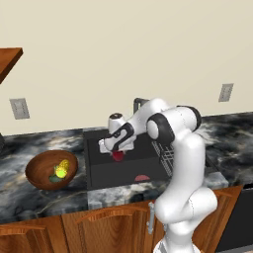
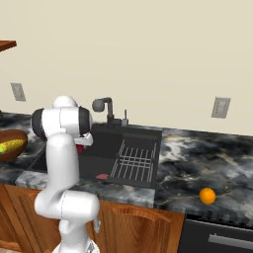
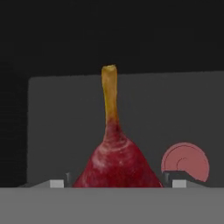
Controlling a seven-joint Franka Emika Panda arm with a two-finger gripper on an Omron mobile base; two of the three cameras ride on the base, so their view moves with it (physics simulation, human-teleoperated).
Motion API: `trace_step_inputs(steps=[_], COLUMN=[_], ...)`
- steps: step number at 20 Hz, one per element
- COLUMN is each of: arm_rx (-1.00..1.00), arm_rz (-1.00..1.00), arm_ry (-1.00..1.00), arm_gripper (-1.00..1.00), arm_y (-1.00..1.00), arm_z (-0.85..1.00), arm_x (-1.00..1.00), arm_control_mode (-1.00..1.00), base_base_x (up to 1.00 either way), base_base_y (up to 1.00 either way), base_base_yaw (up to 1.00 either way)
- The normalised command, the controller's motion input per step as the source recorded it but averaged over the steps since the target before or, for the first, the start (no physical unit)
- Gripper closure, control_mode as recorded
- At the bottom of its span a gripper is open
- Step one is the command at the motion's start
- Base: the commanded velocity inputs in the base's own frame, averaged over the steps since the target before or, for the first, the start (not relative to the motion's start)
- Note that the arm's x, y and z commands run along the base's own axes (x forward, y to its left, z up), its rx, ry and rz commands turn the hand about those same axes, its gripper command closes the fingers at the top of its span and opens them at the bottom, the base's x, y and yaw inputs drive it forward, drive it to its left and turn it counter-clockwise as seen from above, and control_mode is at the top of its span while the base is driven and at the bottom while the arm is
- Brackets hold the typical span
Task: There is a mixed pile of frozen fruits and vegetables on the counter. Locate all the frozen vegetables and place the items in a bowl on the counter. Take all the frozen fruits and defrost them in a running sink.
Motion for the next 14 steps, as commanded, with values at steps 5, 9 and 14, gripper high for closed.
trace_step_inputs(steps=[5,9,14], arm_rx=[0.01,0.01,0.00], arm_rz=[0.03,0.03,0.04], arm_ry=[-0.05,-0.01,0.00], arm_gripper=[1.00,1.00,1.00], arm_y=[0.12,0.12,0.11], arm_z=[-0.45,-0.46,-0.41], arm_x=[0.12,0.06,0.04], arm_control_mode=[-1.00,-1.00,-1.00], base_base_x=[0.00,0.00,0.00], base_base_y=[0.00,0.00,0.00], base_base_yaw=[0.00,0.00,0.00])
